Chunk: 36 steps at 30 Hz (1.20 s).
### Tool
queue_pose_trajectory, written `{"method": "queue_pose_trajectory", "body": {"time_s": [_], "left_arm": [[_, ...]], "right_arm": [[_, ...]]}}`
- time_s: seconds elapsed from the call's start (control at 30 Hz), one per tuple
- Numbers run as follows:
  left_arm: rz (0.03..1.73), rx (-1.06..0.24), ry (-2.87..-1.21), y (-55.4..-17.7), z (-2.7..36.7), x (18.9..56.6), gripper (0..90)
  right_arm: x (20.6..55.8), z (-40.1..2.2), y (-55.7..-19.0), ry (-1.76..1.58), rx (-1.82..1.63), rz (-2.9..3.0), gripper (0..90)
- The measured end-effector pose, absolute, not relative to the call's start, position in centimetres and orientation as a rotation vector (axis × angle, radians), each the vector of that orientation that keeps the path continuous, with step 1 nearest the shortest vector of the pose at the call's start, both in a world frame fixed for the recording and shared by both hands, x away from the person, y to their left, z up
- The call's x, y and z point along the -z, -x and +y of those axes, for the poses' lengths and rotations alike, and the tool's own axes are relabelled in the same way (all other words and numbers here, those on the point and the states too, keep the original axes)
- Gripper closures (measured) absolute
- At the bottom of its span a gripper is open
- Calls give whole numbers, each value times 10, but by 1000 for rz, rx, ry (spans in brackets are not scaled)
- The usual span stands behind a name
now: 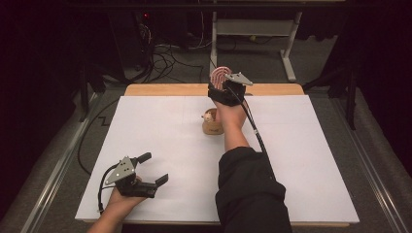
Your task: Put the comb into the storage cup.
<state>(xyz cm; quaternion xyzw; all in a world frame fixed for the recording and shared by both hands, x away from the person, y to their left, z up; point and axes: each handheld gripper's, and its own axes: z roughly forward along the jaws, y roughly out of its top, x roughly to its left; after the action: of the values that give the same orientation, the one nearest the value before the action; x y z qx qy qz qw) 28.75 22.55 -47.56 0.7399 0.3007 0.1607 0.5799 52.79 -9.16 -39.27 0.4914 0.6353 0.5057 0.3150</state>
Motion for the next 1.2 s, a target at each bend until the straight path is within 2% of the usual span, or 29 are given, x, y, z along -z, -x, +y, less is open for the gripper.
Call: {"method": "queue_pose_trajectory", "body": {"time_s": [1.2], "left_arm": [[699, -377, -1736, -288, 225, 476, 0]], "right_arm": [[394, -91, -528, -1296, -1320, 1693, 150]]}}
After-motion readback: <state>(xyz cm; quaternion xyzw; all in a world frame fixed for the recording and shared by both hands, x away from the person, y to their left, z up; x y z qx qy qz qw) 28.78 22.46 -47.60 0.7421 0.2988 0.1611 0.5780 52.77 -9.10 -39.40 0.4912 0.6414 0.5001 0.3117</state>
